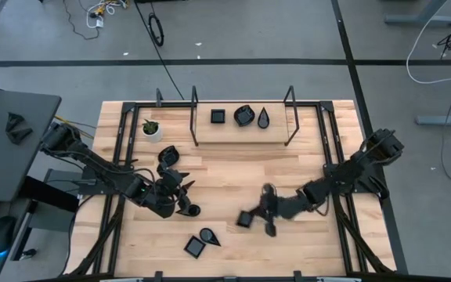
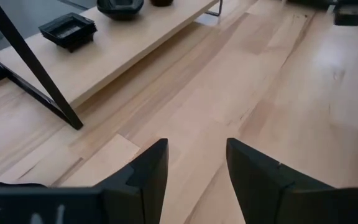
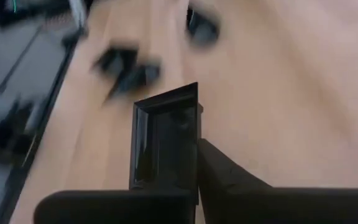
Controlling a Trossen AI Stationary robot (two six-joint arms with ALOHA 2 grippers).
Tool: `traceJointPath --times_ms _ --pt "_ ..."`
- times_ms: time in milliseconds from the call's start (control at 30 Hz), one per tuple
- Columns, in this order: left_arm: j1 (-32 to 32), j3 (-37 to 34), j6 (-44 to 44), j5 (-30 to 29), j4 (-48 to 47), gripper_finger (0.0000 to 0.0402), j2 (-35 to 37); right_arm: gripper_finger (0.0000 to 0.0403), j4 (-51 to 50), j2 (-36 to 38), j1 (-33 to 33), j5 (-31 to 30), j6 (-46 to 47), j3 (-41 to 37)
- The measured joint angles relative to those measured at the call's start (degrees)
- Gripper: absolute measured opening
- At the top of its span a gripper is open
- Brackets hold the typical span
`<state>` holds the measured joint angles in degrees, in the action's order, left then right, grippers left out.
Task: Pick & Place Mini shaped plates
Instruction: Stack the black square bowl on top of the other black square bowl on the shelf
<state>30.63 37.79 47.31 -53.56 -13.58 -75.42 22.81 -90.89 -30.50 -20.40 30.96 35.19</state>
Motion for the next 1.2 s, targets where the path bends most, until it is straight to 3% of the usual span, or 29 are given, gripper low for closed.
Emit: traceJointPath --times_ms 167,300,467,667,1000,1200 --pt "-0.45 -0.01 -0.04 -0.48 0.02 0.0169 0.0 0.0005 -0.99 0.0 11.93 1.71 -11.63 7.16" --pt "-1.3 -0.01 -0.04 -0.38 0.02 0.0169 0.0 0.0003 -18.92 0.0 23.51 8.87 -22.17 20.21" --pt "-2.19 -0.01 -0.07 0.95 0.02 0.0169 0.0 0.0002 -35.32 0.0 38.23 12.39 -34.72 34.7" --pt "-2.25 -0.01 -0.12 1.08 0.07 0.0169 0.0 0.0001 -36.78 -4.11 53.49 23.31 -43.29 42.07" --pt "-2.25 -0.01 -0.17 1.1 0.28 0.0169 0.0 0.0 -44.41 -22.36 61.2 30.5 -52.75 56.75" --pt "-2.25 -0.01 -0.17 0.98 0.28 0.0169 0.0 0.0003 -50.43 -27.07 63.08 32.16 -57.37 63.16"
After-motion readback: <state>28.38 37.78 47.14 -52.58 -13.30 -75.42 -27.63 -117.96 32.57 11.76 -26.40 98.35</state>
